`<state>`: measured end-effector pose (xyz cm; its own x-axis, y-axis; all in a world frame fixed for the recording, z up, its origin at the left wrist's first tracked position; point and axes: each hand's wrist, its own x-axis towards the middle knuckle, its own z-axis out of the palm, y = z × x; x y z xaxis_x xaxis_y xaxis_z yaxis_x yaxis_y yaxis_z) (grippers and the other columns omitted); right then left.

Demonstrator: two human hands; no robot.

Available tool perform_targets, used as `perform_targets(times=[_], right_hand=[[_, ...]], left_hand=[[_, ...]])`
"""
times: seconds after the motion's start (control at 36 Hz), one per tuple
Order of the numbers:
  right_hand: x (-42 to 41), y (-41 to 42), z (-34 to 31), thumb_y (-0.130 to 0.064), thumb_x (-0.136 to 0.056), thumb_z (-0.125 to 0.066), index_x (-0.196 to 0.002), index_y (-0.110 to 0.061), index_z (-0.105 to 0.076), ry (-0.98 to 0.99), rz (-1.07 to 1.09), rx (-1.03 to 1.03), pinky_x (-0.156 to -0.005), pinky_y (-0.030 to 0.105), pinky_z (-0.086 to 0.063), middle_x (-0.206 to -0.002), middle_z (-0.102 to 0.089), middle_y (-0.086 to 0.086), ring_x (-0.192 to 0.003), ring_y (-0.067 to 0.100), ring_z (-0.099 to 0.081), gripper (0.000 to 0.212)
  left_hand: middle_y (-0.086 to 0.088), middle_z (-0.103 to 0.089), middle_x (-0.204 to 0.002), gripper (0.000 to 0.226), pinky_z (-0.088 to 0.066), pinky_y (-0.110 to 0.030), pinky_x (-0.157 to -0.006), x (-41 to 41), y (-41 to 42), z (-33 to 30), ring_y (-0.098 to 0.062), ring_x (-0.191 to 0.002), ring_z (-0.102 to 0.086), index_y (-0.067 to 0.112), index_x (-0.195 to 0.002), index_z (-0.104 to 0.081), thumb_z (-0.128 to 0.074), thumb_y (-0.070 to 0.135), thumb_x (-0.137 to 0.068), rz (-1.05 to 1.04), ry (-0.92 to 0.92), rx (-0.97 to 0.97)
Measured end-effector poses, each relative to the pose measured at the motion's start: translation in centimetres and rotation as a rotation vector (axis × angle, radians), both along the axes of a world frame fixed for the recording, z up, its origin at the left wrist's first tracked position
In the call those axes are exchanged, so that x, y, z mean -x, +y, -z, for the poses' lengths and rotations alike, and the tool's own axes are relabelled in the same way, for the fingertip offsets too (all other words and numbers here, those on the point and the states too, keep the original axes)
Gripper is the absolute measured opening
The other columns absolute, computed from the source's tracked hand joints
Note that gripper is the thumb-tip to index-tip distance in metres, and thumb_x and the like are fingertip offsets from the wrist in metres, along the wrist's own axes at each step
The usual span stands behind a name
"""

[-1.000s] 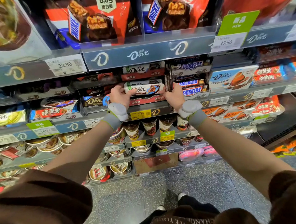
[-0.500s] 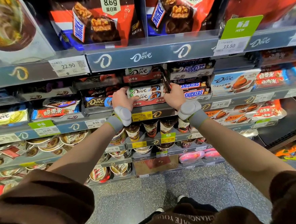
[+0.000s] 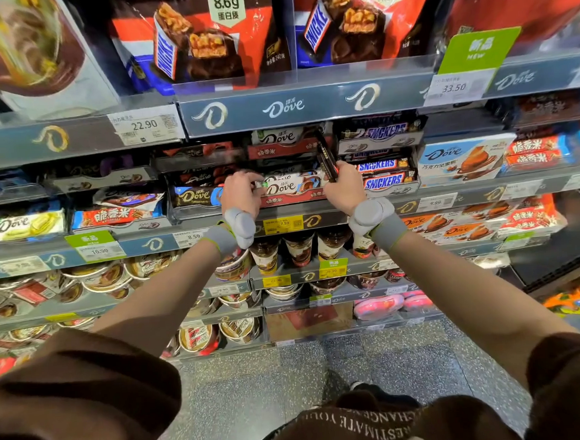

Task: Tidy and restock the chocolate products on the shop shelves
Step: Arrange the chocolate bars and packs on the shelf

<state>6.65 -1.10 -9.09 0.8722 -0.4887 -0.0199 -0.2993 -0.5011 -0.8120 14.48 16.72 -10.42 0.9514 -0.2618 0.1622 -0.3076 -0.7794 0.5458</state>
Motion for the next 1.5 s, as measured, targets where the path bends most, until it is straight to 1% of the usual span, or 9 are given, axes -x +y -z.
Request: perform_targets(times=[0.17, 0.33, 0.5, 0.67, 0.89, 1.03, 1.22, 1.39, 1.5], right_hand=[[0.4, 0.7, 0.2, 0.002, -0.082, -0.053, -0.077, -0.011, -0.046, -0.017, -0.005, 0.042, -0.054, 0.028, -0.033, -0.068, -0.045, -0.002, -0.074, 0.025, -0.048, 0.015], [1.0, 1.6, 1.1, 0.002, -0.079, -0.053, -0.088, -0.009, -0.046, -0.066, -0.016, 0.207, -0.072, 0.030, -0.036, -0.114, -0.043, 0.018, -0.097, 0.031, -0.047, 0.016], [1.8, 2.5, 1.2, -0.005, -0.087, -0.053, -0.100, 0.001, -0.049, -0.198, -0.096, 0.289, -0.067, 0.036, -0.036, -0.105, -0.050, 0.020, -0.089, 0.035, -0.052, 0.015], [2.8, 2.6, 0.9, -0.013, -0.091, -0.053, -0.098, -0.006, -0.045, -0.236, -0.157, 0.254, -0.064, 0.046, -0.049, -0.084, -0.060, 0.014, -0.075, 0.036, -0.059, 0.013], [4.5, 4.3, 1.5, -0.008, -0.086, -0.055, -0.108, -0.002, -0.051, -0.108, -0.262, 0.177, -0.062, 0.033, -0.043, -0.081, -0.054, 0.005, -0.071, 0.024, -0.052, 0.022], [5.8, 4.9, 3.5, -0.014, -0.083, -0.061, -0.087, -0.008, -0.050, -0.038, -0.367, 0.102, -0.060, 0.028, -0.036, -0.077, -0.055, 0.006, -0.071, 0.025, -0.054, 0.013], [6.3, 5.6, 4.1, -0.027, -0.086, -0.065, -0.079, -0.016, -0.045, 0.120, -0.457, -0.148, -0.055, 0.029, -0.036, -0.066, -0.047, -0.001, -0.058, 0.014, -0.046, 0.024], [5.1, 6.9, 2.7, -0.045, -0.095, -0.040, -0.101, -0.014, -0.049, 0.147, -0.446, -0.257, -0.076, 0.033, -0.033, -0.094, -0.052, 0.000, -0.082, 0.016, -0.047, 0.033], [4.3, 7.9, 2.8, -0.052, -0.094, -0.042, -0.099, -0.014, -0.047, 0.115, -0.490, -0.151, -0.076, 0.032, -0.036, -0.084, -0.052, -0.005, -0.081, 0.017, -0.048, 0.038]], left_hand=[[-0.008, -0.067, -0.110, 0.023, -0.041, -0.026, -0.081, 0.5, 0.1, -0.3, -0.023, -0.098, -0.060, 0.012, -0.109, -0.070, -0.065, 0.011, -0.087, -0.036, -0.006, 0.108], [-0.010, -0.065, -0.108, 0.019, -0.043, -0.030, -0.088, 1.2, 1.6, 0.1, -0.025, -0.098, -0.060, 0.008, -0.105, -0.069, -0.059, 0.008, -0.089, -0.045, -0.074, 0.224], [-0.010, -0.068, -0.096, 0.017, -0.047, -0.030, -0.077, 2.8, 4.9, 0.3, -0.016, -0.077, -0.054, 0.005, -0.101, -0.068, -0.054, 0.006, -0.090, -0.167, -0.118, 0.292], [-0.011, -0.070, -0.097, 0.015, -0.053, -0.037, -0.083, 4.0, 7.7, 0.6, -0.027, -0.090, -0.066, 0.005, -0.099, -0.066, -0.055, 0.006, -0.090, -0.313, -0.046, 0.362], [-0.013, -0.071, -0.093, 0.016, -0.053, -0.029, -0.080, 7.1, 9.4, 1.5, -0.023, -0.086, -0.067, 0.001, -0.099, -0.067, -0.056, 0.008, -0.090, -0.427, 0.037, 0.426], [-0.018, -0.071, -0.098, 0.020, -0.048, -0.024, -0.075, 9.8, 10.5, 2.8, -0.023, -0.089, -0.065, -0.004, -0.099, -0.068, -0.057, 0.012, -0.092, -0.459, 0.065, 0.420], [-0.017, -0.072, -0.085, 0.014, -0.057, -0.049, -0.077, 10.6, 12.9, 4.9, -0.033, -0.078, -0.068, 0.010, -0.083, -0.071, -0.062, 0.021, -0.083, -0.537, 0.156, 0.489], [-0.008, -0.072, -0.079, 0.016, -0.057, -0.043, -0.078, 10.2, 14.1, 4.2, -0.019, -0.070, -0.063, 0.008, -0.083, -0.071, -0.058, 0.017, -0.085, -0.534, 0.163, 0.530], [-0.014, -0.072, -0.083, 0.018, -0.054, -0.035, -0.072, 9.4, 14.3, 3.5, -0.016, -0.060, -0.058, 0.003, -0.087, -0.070, -0.058, 0.016, -0.090, -0.480, 0.143, 0.511]])
